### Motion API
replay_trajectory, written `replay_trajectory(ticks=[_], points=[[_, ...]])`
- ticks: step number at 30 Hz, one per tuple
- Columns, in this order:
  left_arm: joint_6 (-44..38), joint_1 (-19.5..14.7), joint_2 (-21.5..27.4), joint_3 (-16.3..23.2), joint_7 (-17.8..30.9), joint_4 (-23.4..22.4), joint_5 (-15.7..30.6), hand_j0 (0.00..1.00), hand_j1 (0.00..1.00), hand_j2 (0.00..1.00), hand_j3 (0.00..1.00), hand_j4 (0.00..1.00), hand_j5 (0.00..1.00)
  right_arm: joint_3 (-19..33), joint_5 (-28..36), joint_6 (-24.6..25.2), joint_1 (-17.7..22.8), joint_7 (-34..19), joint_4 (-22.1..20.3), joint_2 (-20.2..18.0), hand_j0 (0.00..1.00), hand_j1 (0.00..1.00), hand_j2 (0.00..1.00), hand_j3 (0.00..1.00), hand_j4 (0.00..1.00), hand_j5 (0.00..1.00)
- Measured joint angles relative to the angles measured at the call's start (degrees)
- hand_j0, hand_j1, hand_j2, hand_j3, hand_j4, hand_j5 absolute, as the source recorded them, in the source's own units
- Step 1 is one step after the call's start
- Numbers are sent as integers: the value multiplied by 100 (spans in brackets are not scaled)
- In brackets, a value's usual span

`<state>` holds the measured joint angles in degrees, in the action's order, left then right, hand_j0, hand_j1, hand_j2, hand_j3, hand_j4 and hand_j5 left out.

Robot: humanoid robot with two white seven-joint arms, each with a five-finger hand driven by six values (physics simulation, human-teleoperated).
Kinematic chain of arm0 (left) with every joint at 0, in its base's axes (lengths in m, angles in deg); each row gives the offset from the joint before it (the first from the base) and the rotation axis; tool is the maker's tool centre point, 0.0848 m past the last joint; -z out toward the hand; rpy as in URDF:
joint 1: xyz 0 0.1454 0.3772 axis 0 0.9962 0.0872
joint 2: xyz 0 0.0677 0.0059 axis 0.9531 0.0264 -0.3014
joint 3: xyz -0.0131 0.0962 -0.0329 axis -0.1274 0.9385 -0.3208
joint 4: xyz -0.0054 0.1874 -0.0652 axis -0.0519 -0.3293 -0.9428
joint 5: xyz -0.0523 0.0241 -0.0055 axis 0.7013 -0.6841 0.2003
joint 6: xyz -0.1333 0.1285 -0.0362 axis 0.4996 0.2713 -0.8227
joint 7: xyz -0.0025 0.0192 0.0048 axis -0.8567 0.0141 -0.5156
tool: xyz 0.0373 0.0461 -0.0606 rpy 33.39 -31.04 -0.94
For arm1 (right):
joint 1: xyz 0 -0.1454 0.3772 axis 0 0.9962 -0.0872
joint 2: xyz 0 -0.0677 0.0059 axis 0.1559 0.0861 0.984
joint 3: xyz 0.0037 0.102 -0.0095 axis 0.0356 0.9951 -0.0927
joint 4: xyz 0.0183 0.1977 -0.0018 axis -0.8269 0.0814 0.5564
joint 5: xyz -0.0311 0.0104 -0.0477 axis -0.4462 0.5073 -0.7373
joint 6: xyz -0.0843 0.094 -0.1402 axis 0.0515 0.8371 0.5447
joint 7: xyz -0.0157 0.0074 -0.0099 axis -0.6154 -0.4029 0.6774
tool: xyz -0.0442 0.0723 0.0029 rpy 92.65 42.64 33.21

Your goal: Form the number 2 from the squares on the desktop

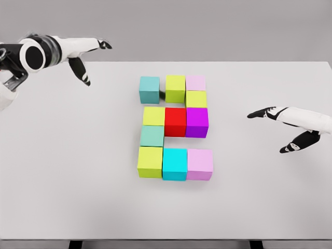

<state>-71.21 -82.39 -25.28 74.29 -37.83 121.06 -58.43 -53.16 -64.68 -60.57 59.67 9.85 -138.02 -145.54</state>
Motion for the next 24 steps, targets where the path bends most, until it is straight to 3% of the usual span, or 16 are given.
replay_trajectory(ticks=[4, 9, 15, 24], points=[[410, -703, 94, 1035, 0, -212, 641, 100, 100, 100, 100, 100, 100, 0, -5, 0, 0, 0, -1, 2, 100, 100, 100, 100, 100, 100], [983, -712, -93, 1829, 2, -693, 992, 100, 100, 100, 100, 100, 100, 0, -6, 0, 0, 0, -13, 2, 100, 100, 100, 100, 100, 100], [1121, -721, -433, 2114, 1, -1128, 1043, 100, 100, 100, 100, 100, 100, 0, -6, 0, 0, 0, -25, 2, 100, 100, 100, 100, 100, 100], [1143, -721, -953, 2182, 1, -1624, 980, 100, 100, 100, 100, 100, 100, 0, -54, 0, 0, 0, -34, 1, 100, 100, 100, 100, 100, 100]])
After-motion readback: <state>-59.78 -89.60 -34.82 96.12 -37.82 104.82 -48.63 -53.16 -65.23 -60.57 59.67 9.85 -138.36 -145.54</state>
